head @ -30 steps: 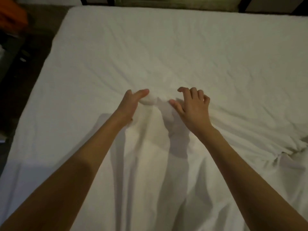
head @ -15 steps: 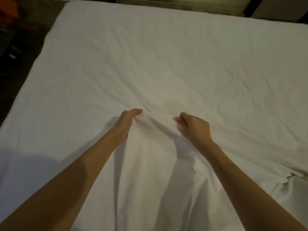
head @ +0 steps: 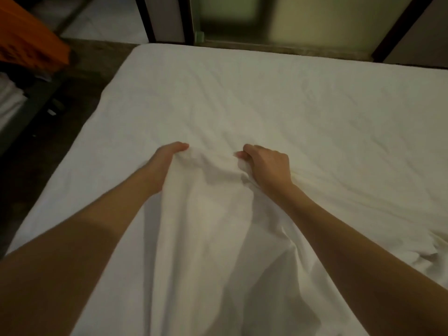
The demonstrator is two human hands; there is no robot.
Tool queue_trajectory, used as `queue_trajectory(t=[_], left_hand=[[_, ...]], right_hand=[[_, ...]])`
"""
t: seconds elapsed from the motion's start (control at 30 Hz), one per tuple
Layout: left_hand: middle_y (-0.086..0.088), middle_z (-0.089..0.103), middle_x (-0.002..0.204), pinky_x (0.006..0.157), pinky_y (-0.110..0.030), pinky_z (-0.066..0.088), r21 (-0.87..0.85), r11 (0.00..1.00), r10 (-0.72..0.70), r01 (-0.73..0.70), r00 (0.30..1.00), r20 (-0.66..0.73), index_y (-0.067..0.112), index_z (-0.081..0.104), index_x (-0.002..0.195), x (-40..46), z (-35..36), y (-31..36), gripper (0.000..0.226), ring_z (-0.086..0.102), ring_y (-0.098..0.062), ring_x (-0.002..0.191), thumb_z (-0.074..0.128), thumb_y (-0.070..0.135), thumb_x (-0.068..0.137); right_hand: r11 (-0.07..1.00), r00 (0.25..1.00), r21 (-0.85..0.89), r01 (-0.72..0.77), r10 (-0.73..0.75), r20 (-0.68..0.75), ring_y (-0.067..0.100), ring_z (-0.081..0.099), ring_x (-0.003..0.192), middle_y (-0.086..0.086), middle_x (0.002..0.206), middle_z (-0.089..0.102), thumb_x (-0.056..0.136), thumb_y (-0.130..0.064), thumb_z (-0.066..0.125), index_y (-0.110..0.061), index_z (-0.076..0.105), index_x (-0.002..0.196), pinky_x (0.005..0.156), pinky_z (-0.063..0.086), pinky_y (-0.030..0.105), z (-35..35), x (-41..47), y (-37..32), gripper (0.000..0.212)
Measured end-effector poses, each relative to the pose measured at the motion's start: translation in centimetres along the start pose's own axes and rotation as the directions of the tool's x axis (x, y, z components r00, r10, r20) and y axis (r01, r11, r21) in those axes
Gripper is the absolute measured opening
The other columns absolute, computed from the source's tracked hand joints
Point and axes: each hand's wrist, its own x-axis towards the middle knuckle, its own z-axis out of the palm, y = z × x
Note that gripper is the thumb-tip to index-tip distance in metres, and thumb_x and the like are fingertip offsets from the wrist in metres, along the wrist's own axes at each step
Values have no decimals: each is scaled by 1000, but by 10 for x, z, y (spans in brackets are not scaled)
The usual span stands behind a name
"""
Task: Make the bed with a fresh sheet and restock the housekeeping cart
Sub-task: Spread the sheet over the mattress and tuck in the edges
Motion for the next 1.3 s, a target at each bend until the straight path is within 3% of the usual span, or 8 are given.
queue_trajectory(t=[0.1,0.2,0.4,0.6,0.83,0.97,1.13,1.3], left_hand=[[-10,70,83,59,-23,54,-32,999,-39,37,997,-66,6,67,93,22,-12,-24,21,66,-20,66,62,25,88],[-17,67,108,75,-32,54,-31,999,37,-43,986,-160,-3,60,117,37,-13,-39,49,65,-26,85,74,25,80],[-12,68,95,67,-27,53,-27,996,79,-84,986,-150,6,63,91,39,-4,-40,19,63,-19,71,72,20,83],[-8,70,104,82,-33,54,-142,988,49,-55,998,-45,8,64,110,-2,-12,-55,29,67,-20,86,69,21,85],[-8,74,95,71,-29,56,-41,999,16,-13,998,62,10,68,107,-141,-34,-162,24,71,-22,86,66,21,86],[-8,74,95,75,-36,55,-36,999,-39,37,998,-40,13,70,104,-227,-41,-229,20,71,-24,87,66,23,87],[0,75,89,65,-20,53,-95,995,-26,9,984,-176,14,69,96,-329,-31,-303,10,71,-11,81,63,16,89],[-1,73,100,87,-34,53,-53,998,-36,24,969,-243,18,68,100,-419,-14,-382,24,69,-17,93,71,34,84]], right_hand=[[998,999,-50,31,-29,28,28,61,86,1,91,62,97,-43,42,-17,53,90,58,26,30,30,-3,15,30],[988,992,-124,89,-99,-80,29,59,74,2,75,59,94,-39,49,-18,55,78,55,27,28,57,-1,27,28],[980,971,-194,40,-84,-222,30,51,74,8,82,54,92,-39,40,-13,59,84,67,31,36,71,7,30,33],[991,983,11,-131,131,-131,28,45,125,5,138,50,95,-43,27,-21,50,133,110,20,50,56,-47,-11,50],[999,998,-25,-48,49,48,20,24,139,2,152,33,100,-49,11,-31,26,145,109,13,50,63,-212,-83,51],[1000,997,-7,-3,4,77,17,20,140,-2,152,24,101,-47,7,-32,25,146,109,13,51,46,-281,-98,51],[991,976,2,134,-132,172,20,19,143,1,156,20,102,-48,9,-34,14,150,113,11,49,31,-400,-89,50],[985,954,-27,172,-160,253,23,22,141,4,154,25,102,-48,12,-32,19,149,112,14,50,12,-537,-65,51]])
